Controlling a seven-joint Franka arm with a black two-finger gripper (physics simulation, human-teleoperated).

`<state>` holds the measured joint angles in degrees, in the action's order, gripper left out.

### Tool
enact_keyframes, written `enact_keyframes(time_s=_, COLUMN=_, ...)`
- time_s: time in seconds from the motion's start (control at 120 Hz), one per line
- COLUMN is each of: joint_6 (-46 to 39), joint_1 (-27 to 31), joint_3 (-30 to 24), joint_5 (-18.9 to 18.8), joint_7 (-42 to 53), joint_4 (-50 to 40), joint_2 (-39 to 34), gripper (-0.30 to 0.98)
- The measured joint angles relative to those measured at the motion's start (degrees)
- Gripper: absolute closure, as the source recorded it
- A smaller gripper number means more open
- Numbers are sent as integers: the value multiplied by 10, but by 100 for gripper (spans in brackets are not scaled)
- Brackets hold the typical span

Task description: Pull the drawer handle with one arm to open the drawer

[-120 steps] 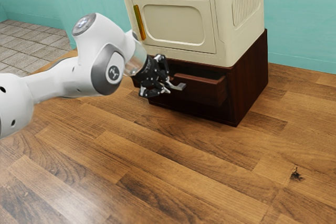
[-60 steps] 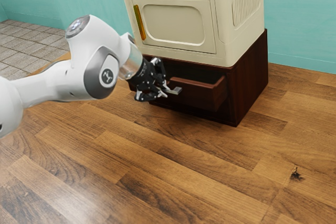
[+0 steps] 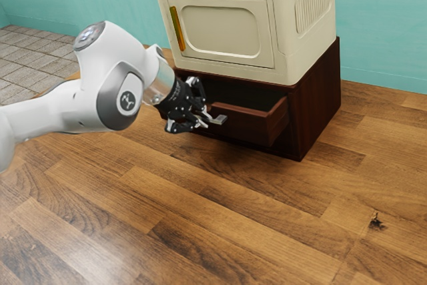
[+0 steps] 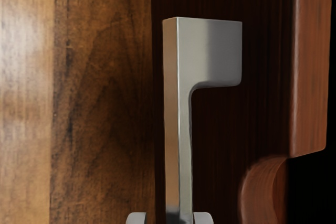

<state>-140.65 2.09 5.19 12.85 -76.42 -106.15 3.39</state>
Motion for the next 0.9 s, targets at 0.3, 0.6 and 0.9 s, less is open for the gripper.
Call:
enact_keyframes(time_s=0.3, joint_6=0, joint_1=-1, joint_3=1, joint_5=0, joint_7=-3, joint_4=-22, joint_2=-19, gripper=67)
enact_keyframes(time_s=0.6, joint_6=0, joint_1=-2, joint_3=2, joint_5=-1, joint_7=-5, joint_4=-37, joint_2=-35, gripper=67)
enact_keyframes(time_s=0.9, joint_6=0, joint_1=-3, joint_3=3, joint_5=-1, joint_7=-6, joint_4=-54, joint_2=-51, gripper=67)
